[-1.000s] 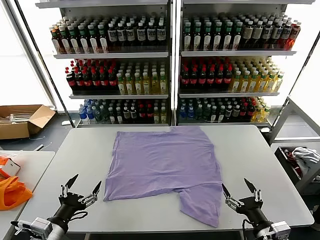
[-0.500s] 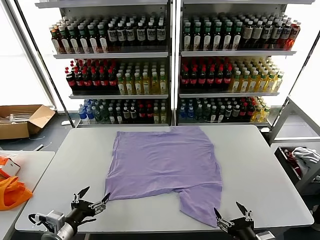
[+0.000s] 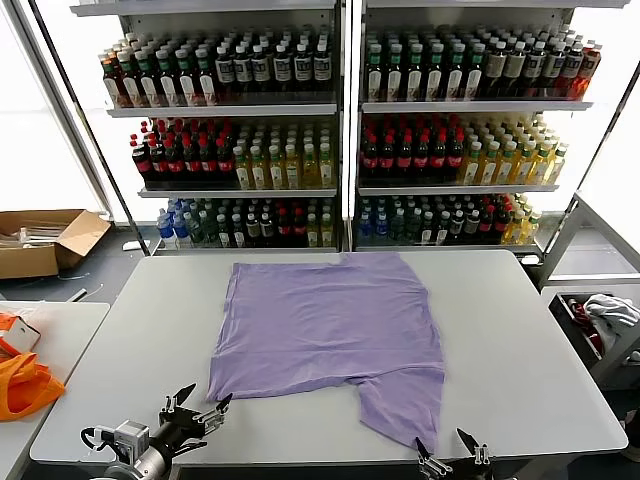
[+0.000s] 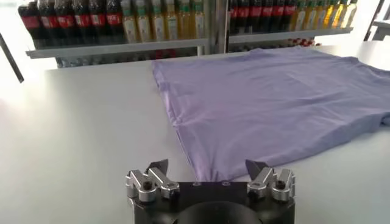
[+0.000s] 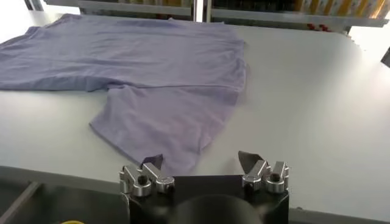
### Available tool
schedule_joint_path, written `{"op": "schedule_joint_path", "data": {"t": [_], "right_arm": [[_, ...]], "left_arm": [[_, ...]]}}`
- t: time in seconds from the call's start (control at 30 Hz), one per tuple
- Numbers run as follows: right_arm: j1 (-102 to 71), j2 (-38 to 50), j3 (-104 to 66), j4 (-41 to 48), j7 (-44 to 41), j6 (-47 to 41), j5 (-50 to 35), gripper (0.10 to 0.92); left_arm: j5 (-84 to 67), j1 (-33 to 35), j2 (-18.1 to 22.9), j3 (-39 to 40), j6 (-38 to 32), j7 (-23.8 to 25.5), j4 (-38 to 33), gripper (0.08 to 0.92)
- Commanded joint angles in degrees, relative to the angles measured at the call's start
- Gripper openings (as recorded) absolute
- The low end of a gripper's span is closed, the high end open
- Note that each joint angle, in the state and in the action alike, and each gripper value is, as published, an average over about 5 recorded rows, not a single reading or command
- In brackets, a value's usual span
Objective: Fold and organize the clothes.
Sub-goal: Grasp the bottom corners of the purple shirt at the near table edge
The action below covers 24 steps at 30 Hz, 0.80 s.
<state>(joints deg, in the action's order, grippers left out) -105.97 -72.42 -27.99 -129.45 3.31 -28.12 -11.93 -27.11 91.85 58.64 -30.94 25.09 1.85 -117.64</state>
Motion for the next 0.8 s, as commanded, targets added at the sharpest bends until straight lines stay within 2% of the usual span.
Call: {"op": "schedule_joint_path", "data": {"t": [0.03, 0.5, 0.63, 0.8], "right_arm": [[-0.4, -0.2, 2.7, 0.6, 1.6, -0.6, 0.5, 0.560], [1.8, -0.1, 1.1, 1.2, -2.9, 4.2, 0.7, 0.153], [1.2, 0.3, -0.9, 0.0, -4.4, 5.2, 1.2, 0.106], [-3.0, 2.0, -2.9, -2.4, -6.7, 9.0, 3.9, 0.105]], "left_arm": [[-0.5, -0.7, -0.4, 1.3, 0.4, -0.4, 1.0, 0.620], [0.1, 0.1, -0.8, 0.5, -0.6, 1.4, 1.7, 0.213], [1.0, 0.7, -0.7, 0.1, -1.0, 1.8, 0.7, 0.117], [2.3, 2.3, -0.7, -1.0, -1.5, 1.9, -1.9, 0.089]]}}
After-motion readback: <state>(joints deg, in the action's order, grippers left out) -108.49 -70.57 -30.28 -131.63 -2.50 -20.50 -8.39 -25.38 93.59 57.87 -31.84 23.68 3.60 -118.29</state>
